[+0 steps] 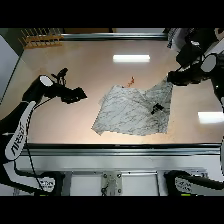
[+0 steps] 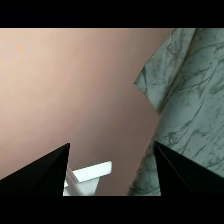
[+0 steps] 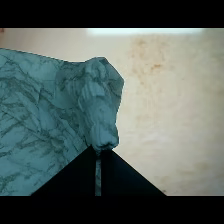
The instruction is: Fold the clothes and pants, and hang the long-sleeved shirts on hangers.
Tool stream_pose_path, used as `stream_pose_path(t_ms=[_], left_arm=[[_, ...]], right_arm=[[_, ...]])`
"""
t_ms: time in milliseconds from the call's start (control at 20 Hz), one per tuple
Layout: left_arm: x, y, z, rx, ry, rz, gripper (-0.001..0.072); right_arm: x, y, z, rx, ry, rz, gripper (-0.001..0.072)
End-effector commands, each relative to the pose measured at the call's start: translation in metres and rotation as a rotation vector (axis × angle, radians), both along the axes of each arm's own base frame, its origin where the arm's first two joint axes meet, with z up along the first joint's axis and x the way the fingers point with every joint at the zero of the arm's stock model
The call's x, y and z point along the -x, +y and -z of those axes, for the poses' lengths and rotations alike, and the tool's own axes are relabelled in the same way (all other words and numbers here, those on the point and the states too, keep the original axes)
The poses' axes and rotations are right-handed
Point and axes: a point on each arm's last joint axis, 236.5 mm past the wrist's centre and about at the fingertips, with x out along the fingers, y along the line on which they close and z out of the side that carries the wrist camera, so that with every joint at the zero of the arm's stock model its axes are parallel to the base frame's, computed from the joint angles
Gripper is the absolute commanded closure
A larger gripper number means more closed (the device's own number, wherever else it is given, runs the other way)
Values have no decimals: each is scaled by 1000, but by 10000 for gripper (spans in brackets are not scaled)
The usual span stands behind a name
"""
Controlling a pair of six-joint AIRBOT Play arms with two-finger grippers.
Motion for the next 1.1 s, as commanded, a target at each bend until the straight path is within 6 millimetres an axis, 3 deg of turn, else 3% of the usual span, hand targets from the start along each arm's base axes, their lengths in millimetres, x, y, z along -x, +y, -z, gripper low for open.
stream_pose_path(t_ms=[0, 250, 500, 650, 700, 750, 850, 900, 1050], left_arm=[[-14, -42, 28, 149, 60, 33, 168], [-16, -83, 55, 167, 151, 129, 168], [-15, -108, 67, 172, 193, 144, 168], [-30, -111, 68, 166, 160, 72, 187], [-35, -110, 68, 168, 153, 44, 496], [-40, -106, 67, 169, 141, 25, 691], [-52, -91, 49, 177, 107, -14, 697], [-62, -78, 27, 182, 58, -37, 697], [-83, -39, -81, 192, -170, -45, 697]], right_arm=[[3, 1, 2, -3, 17, -4, 689], [3, 2, 2, -2, 16, -5, 689], [3, 2, 2, -2, 15, -5, 689], [3, 2, 2, -2, 15, -5, 689], [3, 2, 2, -2, 15, -5, 689], [3, 1, 2, 0, 14, -8, 689], [3, 0, -3, 30, -2, -50, 689], [2, -4, -12, 49, -23, -57, 689], [-1, -11, -68, 77, -152, -45, 689]])
